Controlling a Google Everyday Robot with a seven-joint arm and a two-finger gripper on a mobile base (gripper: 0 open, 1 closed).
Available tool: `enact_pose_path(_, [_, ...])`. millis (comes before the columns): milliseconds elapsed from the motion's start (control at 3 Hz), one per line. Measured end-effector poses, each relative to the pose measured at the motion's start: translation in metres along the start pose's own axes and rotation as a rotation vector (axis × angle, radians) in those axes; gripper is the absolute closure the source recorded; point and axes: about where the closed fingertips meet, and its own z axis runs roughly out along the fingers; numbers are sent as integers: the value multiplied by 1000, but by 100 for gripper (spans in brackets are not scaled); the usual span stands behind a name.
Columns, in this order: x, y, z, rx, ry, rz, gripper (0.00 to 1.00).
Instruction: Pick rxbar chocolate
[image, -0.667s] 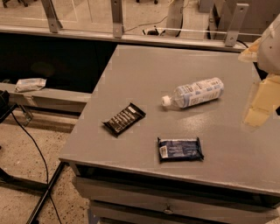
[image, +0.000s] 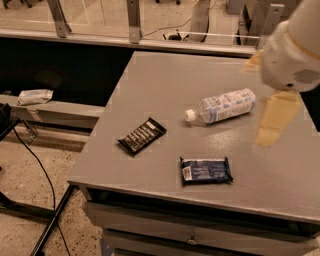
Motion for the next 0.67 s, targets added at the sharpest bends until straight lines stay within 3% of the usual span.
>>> enact_pose_path(333, [-87, 10, 42, -80, -46, -304, 0])
enact_pose_path(667, [-170, 27, 74, -123, -68, -531, 0])
